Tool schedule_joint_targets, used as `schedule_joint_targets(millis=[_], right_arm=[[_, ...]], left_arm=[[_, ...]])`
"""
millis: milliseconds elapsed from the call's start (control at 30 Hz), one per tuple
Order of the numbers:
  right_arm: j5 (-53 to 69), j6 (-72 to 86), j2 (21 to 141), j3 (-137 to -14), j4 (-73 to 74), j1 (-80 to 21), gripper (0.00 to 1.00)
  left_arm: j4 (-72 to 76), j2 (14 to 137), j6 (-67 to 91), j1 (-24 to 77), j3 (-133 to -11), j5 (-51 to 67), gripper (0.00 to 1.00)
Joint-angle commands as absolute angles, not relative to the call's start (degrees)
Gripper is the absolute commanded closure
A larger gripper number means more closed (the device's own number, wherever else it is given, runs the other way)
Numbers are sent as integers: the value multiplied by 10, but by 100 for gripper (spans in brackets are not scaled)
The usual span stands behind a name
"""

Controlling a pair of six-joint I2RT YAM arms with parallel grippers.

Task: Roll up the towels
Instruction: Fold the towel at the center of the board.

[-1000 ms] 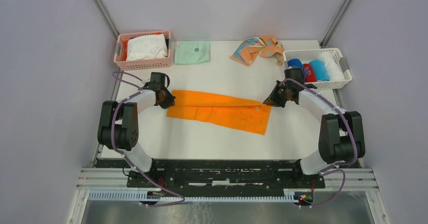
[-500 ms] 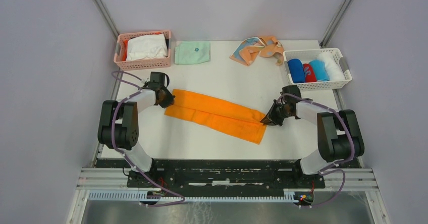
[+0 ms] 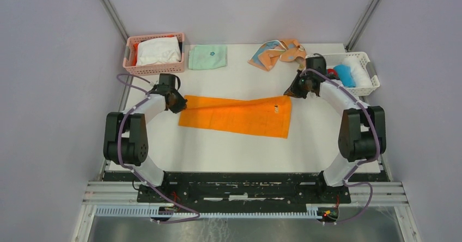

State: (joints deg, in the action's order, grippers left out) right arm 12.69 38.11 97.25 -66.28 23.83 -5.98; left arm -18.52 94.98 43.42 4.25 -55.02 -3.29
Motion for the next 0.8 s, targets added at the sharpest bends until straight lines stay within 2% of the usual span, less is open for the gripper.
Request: schedule_joint_targets(millis=[0,200,400,600,700,767], right_arm=[[109,357,949,-732,295,-57,91],[136,389,877,-629,276,-57,88],[159,409,816,-451,195,-57,86],[175,438,803,-356,133,-57,85],[200,441,807,-345,126,-58,79],[218,431,799,-352,141,-58,71]], left_arm=[[-204,887,441,36,-600,-32,97],[-212,848,431,36,-555,-50,97],[-196,873,432,35,-505,-45,97],[-185,887,434,35,-483,-46,97],[-182,890,432,35,-475,-50,97],[-183,893,429,35,-473,-53,97]])
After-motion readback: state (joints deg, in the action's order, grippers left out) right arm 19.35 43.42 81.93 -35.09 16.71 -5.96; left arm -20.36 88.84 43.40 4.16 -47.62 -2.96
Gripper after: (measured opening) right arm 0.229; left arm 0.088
